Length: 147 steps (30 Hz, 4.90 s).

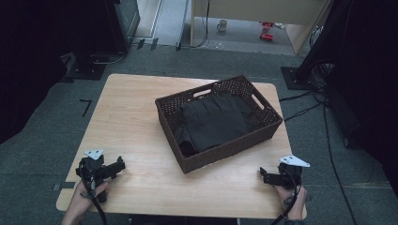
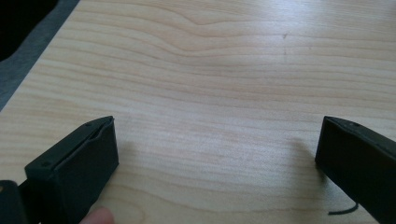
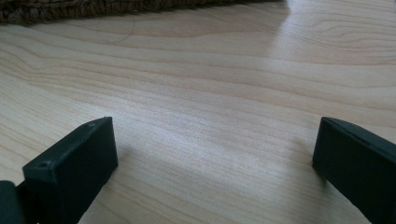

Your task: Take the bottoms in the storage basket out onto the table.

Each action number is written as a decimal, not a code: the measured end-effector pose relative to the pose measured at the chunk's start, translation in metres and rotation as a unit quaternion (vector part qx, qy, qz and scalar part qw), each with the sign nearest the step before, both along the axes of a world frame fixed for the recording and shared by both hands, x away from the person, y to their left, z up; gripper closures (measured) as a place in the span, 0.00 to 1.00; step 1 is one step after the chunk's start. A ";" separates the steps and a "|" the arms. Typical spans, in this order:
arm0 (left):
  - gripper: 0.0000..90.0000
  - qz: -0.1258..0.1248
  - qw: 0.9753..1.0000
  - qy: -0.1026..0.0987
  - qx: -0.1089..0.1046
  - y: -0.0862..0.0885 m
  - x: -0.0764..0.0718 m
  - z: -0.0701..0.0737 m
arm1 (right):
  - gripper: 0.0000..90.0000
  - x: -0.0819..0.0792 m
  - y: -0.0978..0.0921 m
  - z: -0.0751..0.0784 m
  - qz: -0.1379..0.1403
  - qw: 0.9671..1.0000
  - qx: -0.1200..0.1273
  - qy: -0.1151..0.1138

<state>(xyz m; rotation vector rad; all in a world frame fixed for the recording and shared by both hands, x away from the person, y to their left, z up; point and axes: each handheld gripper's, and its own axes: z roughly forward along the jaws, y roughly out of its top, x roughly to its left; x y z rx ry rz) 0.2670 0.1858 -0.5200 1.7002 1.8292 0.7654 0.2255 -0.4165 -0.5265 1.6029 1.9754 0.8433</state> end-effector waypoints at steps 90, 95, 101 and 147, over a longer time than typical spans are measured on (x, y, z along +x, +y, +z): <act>0.00 -0.096 0.995 -0.001 0.005 0.012 -0.003 0.000 | 0.00 0.069 0.041 0.189 0.131 0.991 0.007 0.023; 0.00 -0.095 0.995 -0.001 0.004 0.012 -0.003 0.000 | 0.00 0.085 0.047 0.192 0.135 0.990 0.007 0.027; 0.00 -0.096 0.995 0.000 0.004 0.012 -0.003 0.000 | 0.00 0.102 0.055 0.191 0.145 0.989 0.007 0.035; 0.00 -0.096 0.995 0.000 0.004 0.012 -0.003 0.000 | 0.00 0.230 0.101 0.128 0.137 0.979 -0.010 0.149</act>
